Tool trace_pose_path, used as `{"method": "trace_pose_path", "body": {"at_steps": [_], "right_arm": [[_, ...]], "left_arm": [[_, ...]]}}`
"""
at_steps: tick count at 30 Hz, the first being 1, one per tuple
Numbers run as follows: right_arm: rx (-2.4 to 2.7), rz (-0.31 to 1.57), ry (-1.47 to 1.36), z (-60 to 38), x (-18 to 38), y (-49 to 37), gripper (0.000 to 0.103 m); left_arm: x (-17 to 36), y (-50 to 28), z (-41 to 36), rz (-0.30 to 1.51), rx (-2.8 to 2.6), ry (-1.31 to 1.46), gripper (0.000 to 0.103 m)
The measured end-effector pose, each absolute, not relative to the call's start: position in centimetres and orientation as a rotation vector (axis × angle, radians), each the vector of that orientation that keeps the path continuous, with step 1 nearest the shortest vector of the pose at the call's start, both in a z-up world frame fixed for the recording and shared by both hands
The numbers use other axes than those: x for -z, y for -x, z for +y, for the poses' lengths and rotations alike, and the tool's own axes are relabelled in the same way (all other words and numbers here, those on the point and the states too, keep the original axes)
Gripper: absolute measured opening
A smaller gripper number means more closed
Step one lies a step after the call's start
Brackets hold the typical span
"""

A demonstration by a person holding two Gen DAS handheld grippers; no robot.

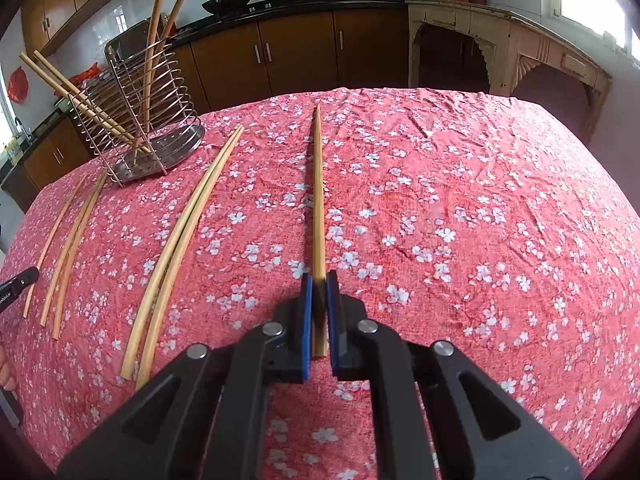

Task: Organize utensils
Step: 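Close the right gripper on a loose chopstick while the left gripper grasps another, then lift the right gripper's chopstick toward the wire holder while the left gripper carries its chopstick there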

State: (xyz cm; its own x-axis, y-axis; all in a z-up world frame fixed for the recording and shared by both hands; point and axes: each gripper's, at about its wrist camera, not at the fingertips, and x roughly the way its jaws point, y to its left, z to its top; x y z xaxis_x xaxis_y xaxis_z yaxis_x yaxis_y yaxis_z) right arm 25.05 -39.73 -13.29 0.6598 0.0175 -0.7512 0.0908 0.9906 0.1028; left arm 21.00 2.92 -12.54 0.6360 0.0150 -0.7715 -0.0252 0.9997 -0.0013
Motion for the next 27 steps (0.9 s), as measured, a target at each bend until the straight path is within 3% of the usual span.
{"method": "trace_pose_path", "body": {"at_steps": [14,27], "right_arm": [[0.041,0.782,-0.120,-40.0,11.6,-22.8,0.008],[0.035,0.494,-0.075,-40.7,3.0,-18.7,0.008]], "left_arm": [[11.6,-19.2,2.8,0.852,-0.006,-0.014,0.007],[1.8,-14.1,3.9,0.488,0.061,-0.015,0.007]]}}
